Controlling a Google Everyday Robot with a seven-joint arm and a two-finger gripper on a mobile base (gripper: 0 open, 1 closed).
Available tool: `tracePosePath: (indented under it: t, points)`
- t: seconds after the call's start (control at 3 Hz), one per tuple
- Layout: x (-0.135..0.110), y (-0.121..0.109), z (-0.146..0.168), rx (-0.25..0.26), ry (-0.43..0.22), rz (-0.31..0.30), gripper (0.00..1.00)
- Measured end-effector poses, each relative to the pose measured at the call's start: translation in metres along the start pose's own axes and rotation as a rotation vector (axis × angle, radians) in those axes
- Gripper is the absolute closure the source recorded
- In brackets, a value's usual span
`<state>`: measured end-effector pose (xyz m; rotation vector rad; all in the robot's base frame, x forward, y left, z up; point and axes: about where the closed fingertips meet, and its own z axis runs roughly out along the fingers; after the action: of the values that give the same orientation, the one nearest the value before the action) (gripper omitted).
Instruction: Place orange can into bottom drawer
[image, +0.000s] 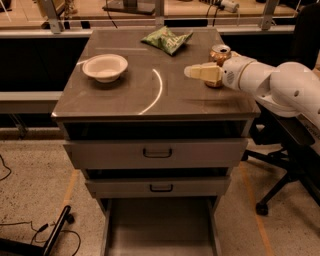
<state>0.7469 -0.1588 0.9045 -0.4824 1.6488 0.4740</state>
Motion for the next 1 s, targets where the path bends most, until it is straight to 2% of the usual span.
tracePosePath:
  t: [0.33, 1.0]
  points:
    - [0.0042, -0.0023, 0.0004, 0.01, -0.005, 0.011, 0.0]
    - [0.0079, -0.0012, 0.0024, 0.019, 0.0, 0.018, 0.41]
